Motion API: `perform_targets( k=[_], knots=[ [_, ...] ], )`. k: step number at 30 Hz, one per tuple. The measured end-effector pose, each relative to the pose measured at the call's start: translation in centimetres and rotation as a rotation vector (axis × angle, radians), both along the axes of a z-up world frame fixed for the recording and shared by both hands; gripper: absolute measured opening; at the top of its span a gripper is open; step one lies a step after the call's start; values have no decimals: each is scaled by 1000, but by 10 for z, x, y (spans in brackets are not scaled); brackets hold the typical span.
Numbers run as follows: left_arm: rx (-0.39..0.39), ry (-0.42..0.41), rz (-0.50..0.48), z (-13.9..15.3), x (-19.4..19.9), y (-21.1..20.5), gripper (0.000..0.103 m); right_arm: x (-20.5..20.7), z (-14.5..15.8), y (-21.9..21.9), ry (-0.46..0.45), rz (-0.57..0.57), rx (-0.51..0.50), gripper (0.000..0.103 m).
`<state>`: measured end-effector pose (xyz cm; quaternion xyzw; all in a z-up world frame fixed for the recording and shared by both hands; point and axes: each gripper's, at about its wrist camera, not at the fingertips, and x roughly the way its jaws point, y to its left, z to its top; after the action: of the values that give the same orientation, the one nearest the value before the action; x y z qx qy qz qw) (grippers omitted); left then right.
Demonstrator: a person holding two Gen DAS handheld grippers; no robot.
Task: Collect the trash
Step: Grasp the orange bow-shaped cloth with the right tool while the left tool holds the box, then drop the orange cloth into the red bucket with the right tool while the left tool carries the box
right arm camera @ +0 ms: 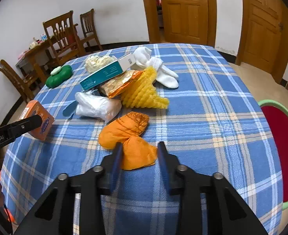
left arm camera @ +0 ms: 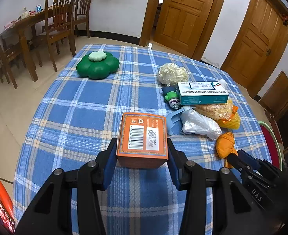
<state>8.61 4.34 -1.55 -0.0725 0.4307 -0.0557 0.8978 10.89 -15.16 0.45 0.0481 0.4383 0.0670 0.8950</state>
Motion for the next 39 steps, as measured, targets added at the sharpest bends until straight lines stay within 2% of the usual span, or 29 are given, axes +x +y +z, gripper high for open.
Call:
perform_targets(
  k=[4,7,15,27,39],
  knots=[
    [1,-1,-1,1,-1,-2,48,-3,0,-3,-3,-9,26,15],
    [5,-6,-13,3,-3,-6,48,-7,1,-7,-9,-17,49,11],
    [15,-21,-55,11,-6,-23,48,-27,15,-25,-62,-47,64,10],
    [2,-16,-151,17,-8,-58,48,-52,31,-73,-98,-160,108,10],
    [-16,10,-305,14,-9,-113,48,-77,37,-121,-118,-314,125,10]
  ],
)
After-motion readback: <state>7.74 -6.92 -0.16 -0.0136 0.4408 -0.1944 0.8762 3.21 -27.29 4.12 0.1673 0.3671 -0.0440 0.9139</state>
